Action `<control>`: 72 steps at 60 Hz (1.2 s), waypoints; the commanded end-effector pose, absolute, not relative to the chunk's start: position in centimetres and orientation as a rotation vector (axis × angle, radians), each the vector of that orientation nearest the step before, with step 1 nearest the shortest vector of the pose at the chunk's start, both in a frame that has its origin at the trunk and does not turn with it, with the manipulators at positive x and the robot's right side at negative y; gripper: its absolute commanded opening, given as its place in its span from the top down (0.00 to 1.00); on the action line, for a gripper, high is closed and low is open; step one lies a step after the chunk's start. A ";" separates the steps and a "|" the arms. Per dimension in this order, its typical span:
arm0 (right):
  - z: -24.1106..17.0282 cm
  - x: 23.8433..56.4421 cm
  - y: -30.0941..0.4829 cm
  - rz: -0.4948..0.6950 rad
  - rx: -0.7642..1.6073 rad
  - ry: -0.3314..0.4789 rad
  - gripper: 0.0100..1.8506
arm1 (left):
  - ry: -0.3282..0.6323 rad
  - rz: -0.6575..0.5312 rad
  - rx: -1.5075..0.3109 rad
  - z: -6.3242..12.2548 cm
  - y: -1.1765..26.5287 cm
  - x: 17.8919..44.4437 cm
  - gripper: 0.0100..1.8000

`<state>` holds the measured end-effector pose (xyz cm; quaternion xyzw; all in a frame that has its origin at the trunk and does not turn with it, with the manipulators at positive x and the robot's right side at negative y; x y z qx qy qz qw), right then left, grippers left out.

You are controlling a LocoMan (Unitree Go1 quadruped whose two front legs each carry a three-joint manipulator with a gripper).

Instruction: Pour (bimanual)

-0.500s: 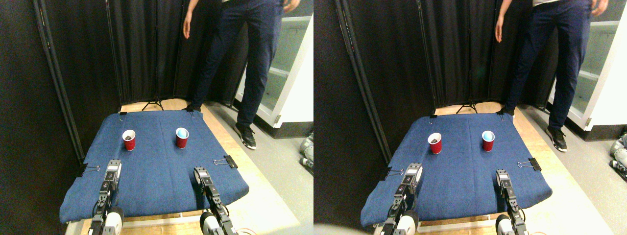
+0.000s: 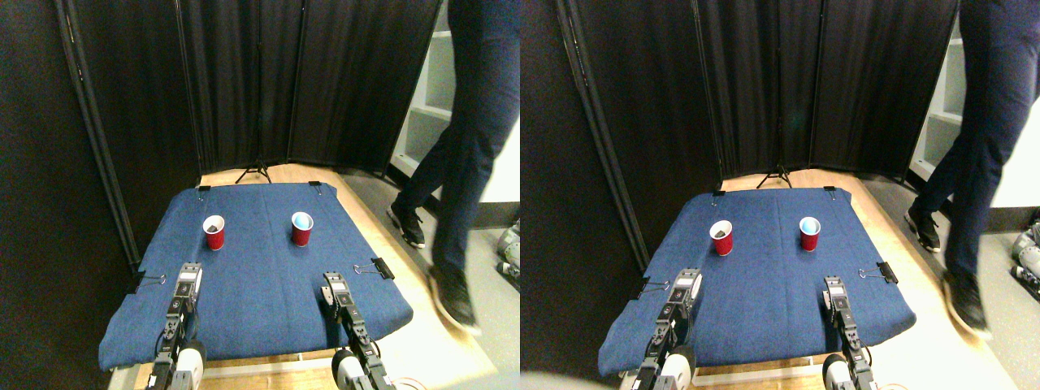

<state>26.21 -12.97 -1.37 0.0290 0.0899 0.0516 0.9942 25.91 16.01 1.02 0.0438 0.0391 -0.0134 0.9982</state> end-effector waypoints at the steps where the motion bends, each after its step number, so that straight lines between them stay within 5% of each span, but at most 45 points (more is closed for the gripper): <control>1: -1.1 26.5 -12.8 0.107 0.053 0.151 0.90 | 0.071 0.002 0.120 1.6 16.0 26.0 0.85; 3: -1.1 26.5 -12.8 0.108 0.050 0.152 0.90 | 0.080 0.006 0.125 1.6 16.0 26.0 0.78; 4: -1.1 26.5 -12.8 0.110 0.051 0.149 0.90 | 0.108 0.022 0.145 1.7 16.0 25.9 0.61; 6: -1.1 26.5 -12.8 0.110 0.051 0.149 0.90 | 0.108 0.022 0.145 1.7 16.0 25.9 0.61; 8: -1.2 26.6 -12.8 0.108 0.060 0.146 0.90 | 0.126 0.013 0.162 1.7 16.0 26.0 0.41; 11: -1.2 26.6 -12.8 0.101 0.074 0.136 0.90 | 0.111 -0.007 0.163 1.7 16.1 26.0 0.46; 15: -1.0 27.0 -12.7 0.126 0.122 0.091 0.92 | 0.034 -0.035 0.097 1.6 16.2 26.4 0.68; 22: -0.4 27.7 -12.5 0.128 0.150 0.086 0.91 | 0.012 -0.067 0.072 1.6 16.4 27.2 0.76; 42: 1.1 29.4 -12.2 0.055 0.301 0.085 0.87 | -0.031 -0.050 -0.082 2.8 16.1 28.9 0.74; 50: 1.3 30.0 -12.3 0.057 0.411 0.059 0.86 | -0.043 0.001 -0.192 3.2 16.1 29.2 0.67; 54: 1.3 30.6 -12.5 -0.039 0.556 0.086 0.80 | -0.049 0.083 -0.305 3.7 16.1 29.6 0.53; 72: 0.4 31.9 -13.0 -0.156 0.873 0.094 0.69 | -0.062 0.229 -0.649 2.8 16.4 31.0 0.51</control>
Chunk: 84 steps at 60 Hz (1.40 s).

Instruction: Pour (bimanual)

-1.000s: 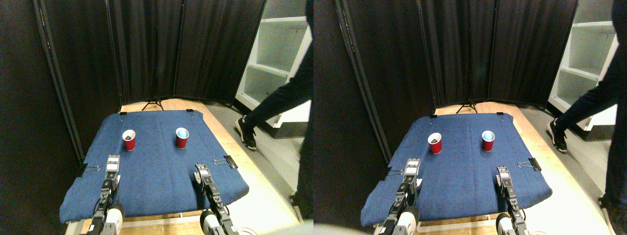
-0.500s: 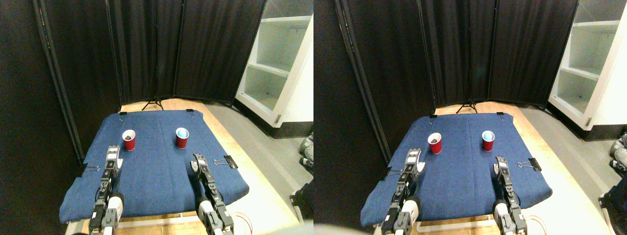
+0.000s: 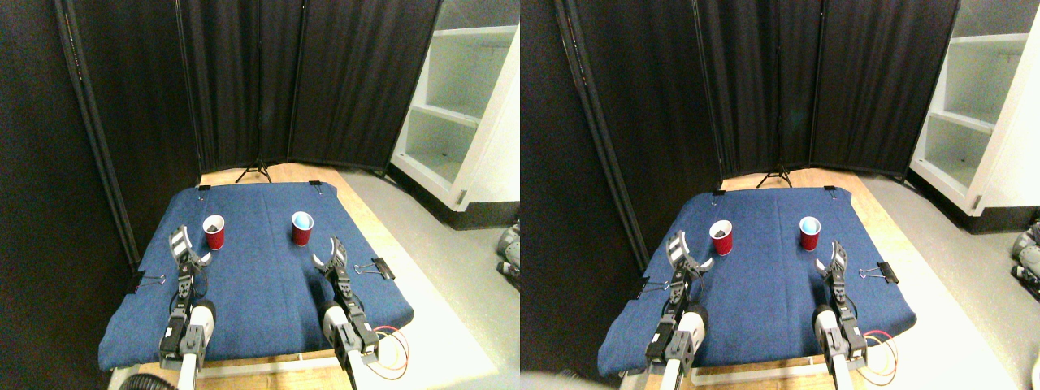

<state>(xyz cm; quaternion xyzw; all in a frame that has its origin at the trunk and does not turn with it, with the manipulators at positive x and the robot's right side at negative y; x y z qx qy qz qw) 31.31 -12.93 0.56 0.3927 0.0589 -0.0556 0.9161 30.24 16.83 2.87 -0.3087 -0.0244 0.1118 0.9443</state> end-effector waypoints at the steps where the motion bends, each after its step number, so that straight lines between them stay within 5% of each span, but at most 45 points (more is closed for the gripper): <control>1: 0.3 31.9 -13.0 -0.158 0.878 0.092 0.69 | -0.059 0.230 -0.661 2.7 16.4 31.1 0.49; 38: -1.8 35.1 -12.9 -0.274 1.305 0.169 0.53 | -0.041 0.349 -1.023 -1.1 16.2 34.3 0.38; 65: -2.1 36.5 -11.4 -0.268 1.358 0.191 0.61 | -0.013 0.354 -1.206 -2.6 15.4 36.1 0.36; 84: -2.1 37.4 -10.5 -0.281 1.401 0.203 0.49 | 0.003 0.351 -1.255 -3.3 15.0 37.1 0.33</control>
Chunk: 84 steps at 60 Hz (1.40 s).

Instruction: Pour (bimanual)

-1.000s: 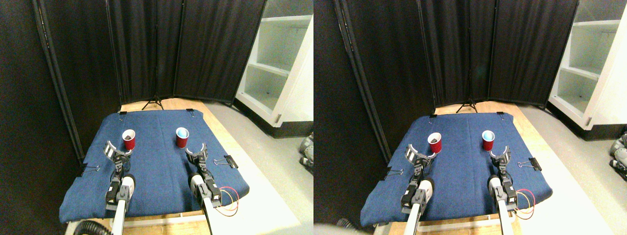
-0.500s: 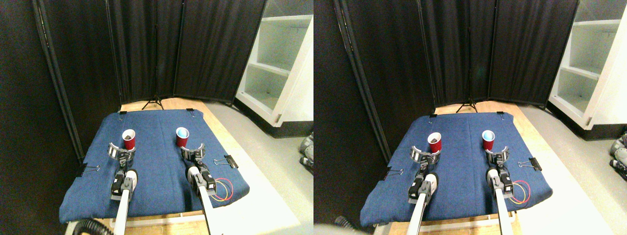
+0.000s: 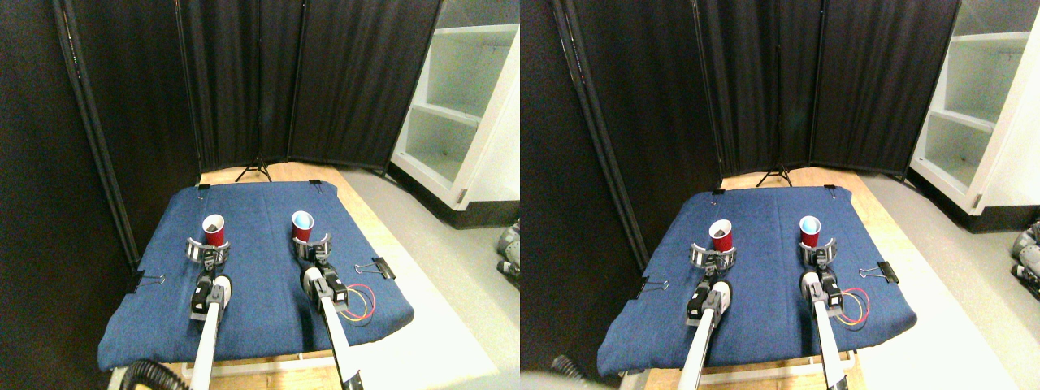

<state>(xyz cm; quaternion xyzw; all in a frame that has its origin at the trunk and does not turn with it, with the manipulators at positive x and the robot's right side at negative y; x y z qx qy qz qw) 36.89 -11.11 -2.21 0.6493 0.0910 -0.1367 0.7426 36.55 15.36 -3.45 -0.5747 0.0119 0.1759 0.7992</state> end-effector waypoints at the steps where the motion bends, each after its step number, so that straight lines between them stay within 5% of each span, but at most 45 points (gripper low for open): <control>1: -2.1 37.4 -10.5 -0.281 1.401 0.203 0.49 | 0.003 0.351 -1.255 -3.3 15.0 37.1 0.33; 11: -2.1 37.7 -10.1 -0.284 1.412 0.219 0.42 | 0.013 0.355 -1.292 -3.4 14.9 37.4 0.34; 84: -4.0 40.0 -10.6 -0.369 1.537 0.197 0.37 | 0.053 0.348 -1.390 -5.1 14.9 40.5 0.38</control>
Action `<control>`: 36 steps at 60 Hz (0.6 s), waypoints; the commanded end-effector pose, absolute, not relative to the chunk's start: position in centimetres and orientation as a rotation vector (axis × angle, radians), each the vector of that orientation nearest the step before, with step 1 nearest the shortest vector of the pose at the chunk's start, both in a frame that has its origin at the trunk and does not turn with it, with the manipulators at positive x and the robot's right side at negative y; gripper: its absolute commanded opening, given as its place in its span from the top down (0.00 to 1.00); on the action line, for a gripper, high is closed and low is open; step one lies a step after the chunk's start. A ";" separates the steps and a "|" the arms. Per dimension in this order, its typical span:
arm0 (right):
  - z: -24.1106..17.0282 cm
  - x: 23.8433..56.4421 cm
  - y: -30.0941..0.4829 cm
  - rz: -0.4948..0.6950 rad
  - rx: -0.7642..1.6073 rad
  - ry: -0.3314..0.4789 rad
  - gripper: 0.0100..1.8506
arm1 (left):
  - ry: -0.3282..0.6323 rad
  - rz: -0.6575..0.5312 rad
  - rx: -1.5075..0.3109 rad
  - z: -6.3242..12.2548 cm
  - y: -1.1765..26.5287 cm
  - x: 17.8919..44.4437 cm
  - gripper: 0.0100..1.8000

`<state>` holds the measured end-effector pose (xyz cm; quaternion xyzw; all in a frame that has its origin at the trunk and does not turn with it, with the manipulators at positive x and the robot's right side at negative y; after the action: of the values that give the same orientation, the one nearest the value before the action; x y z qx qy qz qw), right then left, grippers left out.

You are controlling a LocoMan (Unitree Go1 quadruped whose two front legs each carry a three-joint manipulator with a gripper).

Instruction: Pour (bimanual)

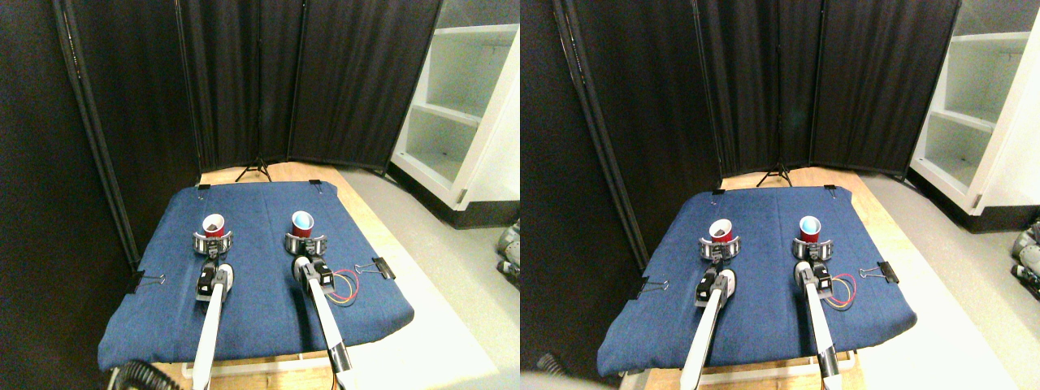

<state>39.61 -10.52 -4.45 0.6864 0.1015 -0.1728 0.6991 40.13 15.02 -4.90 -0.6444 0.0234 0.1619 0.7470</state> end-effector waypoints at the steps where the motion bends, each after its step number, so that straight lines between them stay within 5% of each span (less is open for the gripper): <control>1: -4.0 40.0 -10.6 -0.367 1.540 0.196 0.38 | 0.053 0.351 -1.388 -5.1 14.8 40.5 0.38; 36: -3.4 40.9 -10.1 -0.351 1.538 0.200 0.37 | 0.060 0.377 -1.403 -5.7 15.2 40.8 0.38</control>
<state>40.54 -10.32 -4.21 0.6848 0.0983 -0.1741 0.7008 40.80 15.18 -5.08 -0.6471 0.0254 0.1657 0.7437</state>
